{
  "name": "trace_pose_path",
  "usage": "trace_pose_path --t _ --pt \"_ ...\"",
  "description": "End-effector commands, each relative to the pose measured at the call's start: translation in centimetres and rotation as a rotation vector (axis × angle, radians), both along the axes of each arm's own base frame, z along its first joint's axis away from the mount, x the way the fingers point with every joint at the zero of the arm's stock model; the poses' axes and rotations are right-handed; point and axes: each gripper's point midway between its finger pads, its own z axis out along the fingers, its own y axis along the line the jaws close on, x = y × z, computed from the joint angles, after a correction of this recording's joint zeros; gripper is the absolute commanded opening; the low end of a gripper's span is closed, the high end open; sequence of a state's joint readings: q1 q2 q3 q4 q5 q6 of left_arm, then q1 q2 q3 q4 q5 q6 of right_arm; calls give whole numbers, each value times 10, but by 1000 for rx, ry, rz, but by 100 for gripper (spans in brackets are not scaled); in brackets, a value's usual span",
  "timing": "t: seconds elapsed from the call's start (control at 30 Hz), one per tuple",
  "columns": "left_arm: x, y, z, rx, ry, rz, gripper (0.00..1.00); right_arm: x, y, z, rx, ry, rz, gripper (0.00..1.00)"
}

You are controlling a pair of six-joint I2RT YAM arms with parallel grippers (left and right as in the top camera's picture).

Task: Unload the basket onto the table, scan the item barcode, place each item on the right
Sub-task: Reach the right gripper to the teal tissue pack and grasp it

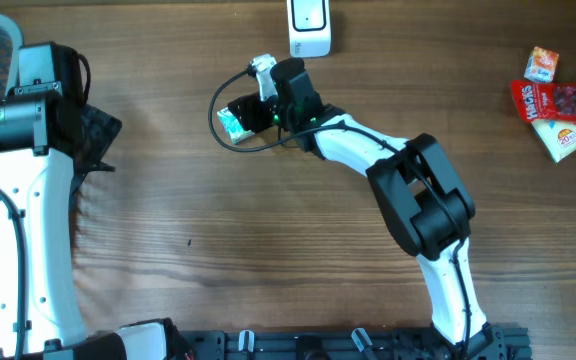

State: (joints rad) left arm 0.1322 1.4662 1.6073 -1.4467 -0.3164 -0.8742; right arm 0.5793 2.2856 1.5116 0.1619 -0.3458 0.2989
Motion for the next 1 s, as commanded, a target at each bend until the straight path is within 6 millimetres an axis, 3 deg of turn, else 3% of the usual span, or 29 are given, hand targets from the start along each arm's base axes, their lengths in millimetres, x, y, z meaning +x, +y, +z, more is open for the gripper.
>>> trace_pose_path --t 0.0,0.37,0.67,0.87,0.97 --pt "-1 2 -1 3 4 15 100 0 -4 -24 -23 42 -24 58" --pt "-1 2 -1 3 4 15 100 -9 -10 -41 -79 90 -9 41" --pt "-1 2 -1 3 4 15 100 -16 -13 -49 -97 130 -10 35" --pt "-1 2 -1 3 4 15 100 -27 -3 -62 -96 166 6 36" --pt "-1 2 -1 3 4 15 100 -30 -3 -64 -102 176 7 23"
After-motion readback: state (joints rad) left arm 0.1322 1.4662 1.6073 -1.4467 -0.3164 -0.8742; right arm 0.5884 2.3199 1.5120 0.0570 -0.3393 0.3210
